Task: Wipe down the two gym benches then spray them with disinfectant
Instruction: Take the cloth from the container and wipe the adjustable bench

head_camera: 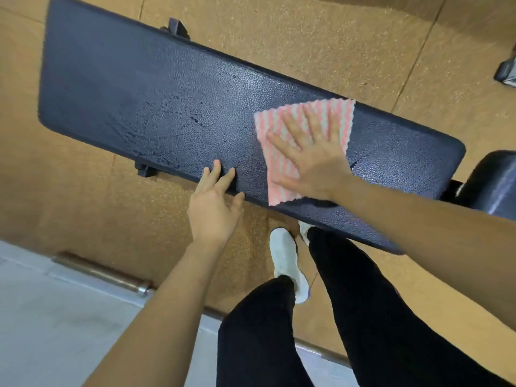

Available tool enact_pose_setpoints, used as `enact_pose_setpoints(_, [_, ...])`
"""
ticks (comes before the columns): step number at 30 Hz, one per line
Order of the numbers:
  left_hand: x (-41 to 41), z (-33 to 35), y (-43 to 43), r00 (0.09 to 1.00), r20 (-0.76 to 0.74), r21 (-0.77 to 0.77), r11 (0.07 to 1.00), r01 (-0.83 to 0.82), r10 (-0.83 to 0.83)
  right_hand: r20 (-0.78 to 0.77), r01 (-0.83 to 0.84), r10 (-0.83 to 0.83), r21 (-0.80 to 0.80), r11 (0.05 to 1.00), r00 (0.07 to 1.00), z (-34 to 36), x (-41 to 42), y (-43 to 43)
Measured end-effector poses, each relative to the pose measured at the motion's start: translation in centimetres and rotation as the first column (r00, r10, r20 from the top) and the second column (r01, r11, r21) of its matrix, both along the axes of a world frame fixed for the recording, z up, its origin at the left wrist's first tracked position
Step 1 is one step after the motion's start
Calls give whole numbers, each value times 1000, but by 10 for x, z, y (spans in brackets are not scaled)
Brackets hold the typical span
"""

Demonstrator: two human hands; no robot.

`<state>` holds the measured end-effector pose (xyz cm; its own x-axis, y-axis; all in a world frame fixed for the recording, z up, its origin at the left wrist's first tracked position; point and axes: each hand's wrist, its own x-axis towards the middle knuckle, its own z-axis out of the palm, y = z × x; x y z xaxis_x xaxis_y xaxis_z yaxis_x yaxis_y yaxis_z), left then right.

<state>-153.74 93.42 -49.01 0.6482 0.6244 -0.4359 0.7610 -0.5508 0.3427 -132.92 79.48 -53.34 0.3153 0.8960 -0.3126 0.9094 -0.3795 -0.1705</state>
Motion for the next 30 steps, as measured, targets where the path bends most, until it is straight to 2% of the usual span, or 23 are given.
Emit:
enact_pose_setpoints(2, [-1, 3, 9, 996, 59, -17, 998, -64, 65, 18, 70, -70, -1, 998, 997, 1, 11, 30])
enact_pose_setpoints(5, [3, 11, 25, 961, 153, -74, 972, -222, 231, 55, 88, -87, -15, 996, 995, -2, 15, 71])
enact_pose_setpoints(7, [4, 12, 42, 943, 188, -13, 961, -277, 274, 49, 91, -90, -29, 995, 995, -3, 11, 92])
enact_pose_setpoints(10, [-3, 3, 77, 928, 155, 82, 932, -353, 338, 41, 62, -62, -9, 998, 997, -6, -10, 112])
enact_pose_setpoints(13, [-17, -3, 109, 912, 62, 58, 911, -408, 405, -24, -15, 16, 56, 998, 1000, -8, -52, 110])
enact_pose_setpoints(15, [-28, -5, 127, 932, 38, 58, 930, -362, 361, -51, -41, 46, 88, 995, 998, -9, -83, 104])
enact_pose_setpoints(18, [-42, -5, 142, 964, 9, 56, 962, -267, 267, -51, -79, 78, -6, 997, 996, -7, -110, 103])
enact_pose_setpoints(20, [-48, -7, 144, 980, -9, 64, 978, -199, 200, -30, -111, 109, -50, 993, 994, -6, -111, 102])
enact_pose_setpoints(24, [-49, -13, 148, 990, -51, 79, 989, -125, 129, -67, -145, 143, -31, 989, 988, -2, -88, 105])
enact_pose_setpoints(30, [-49, -13, 149, 994, -60, 88, 992, -90, 95, 41, 107, -104, -61, 992, 994, 1, -31, 149])
